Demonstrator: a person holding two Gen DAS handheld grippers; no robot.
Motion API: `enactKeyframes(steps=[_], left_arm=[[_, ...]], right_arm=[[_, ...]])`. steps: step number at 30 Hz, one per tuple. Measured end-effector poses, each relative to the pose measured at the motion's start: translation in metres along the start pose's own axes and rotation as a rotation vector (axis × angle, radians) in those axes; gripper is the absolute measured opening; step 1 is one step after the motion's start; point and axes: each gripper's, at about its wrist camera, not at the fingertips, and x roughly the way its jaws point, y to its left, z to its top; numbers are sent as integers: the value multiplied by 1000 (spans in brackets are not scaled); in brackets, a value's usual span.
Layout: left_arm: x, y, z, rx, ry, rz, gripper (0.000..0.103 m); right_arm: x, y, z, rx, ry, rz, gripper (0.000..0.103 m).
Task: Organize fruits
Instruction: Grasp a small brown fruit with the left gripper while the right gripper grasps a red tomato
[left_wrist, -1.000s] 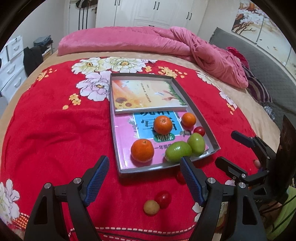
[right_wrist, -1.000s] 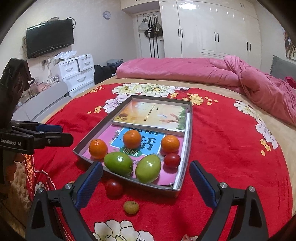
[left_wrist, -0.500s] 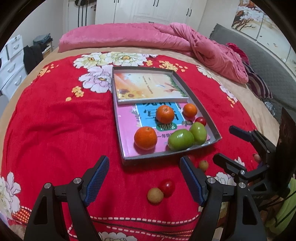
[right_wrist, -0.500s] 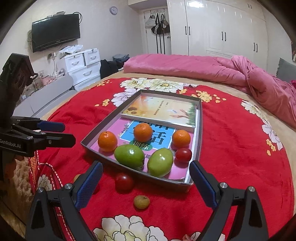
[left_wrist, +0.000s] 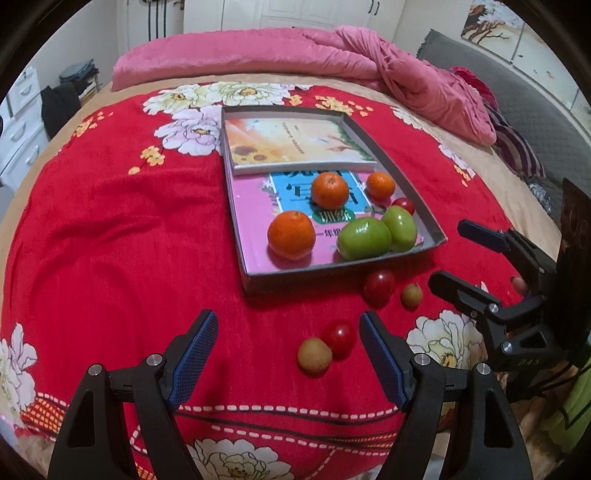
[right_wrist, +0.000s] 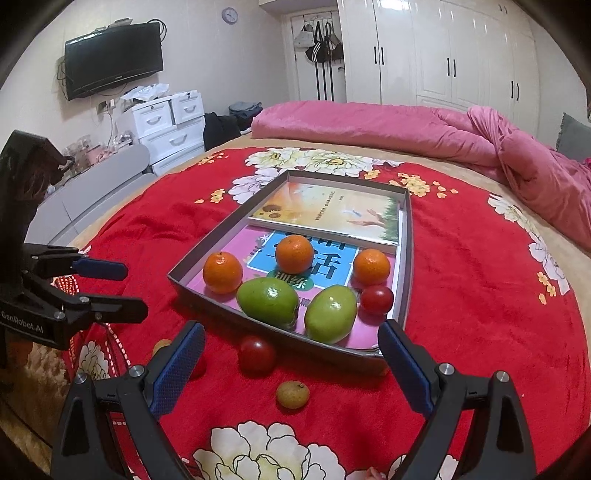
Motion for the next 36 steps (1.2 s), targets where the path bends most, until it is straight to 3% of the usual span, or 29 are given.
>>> enactKeyframes(steps=[19,30,36], left_arm=[[29,-12,-25,35,136,-63,79],[40,-11,-26,39,150,-103,43],[44,-14,-24,62,155,-117,35]], right_arm=[[9,11,-8,-31,62,27,95],[15,18,-12,-45,92,52,95],[21,18,-12,-31,111,63,91]])
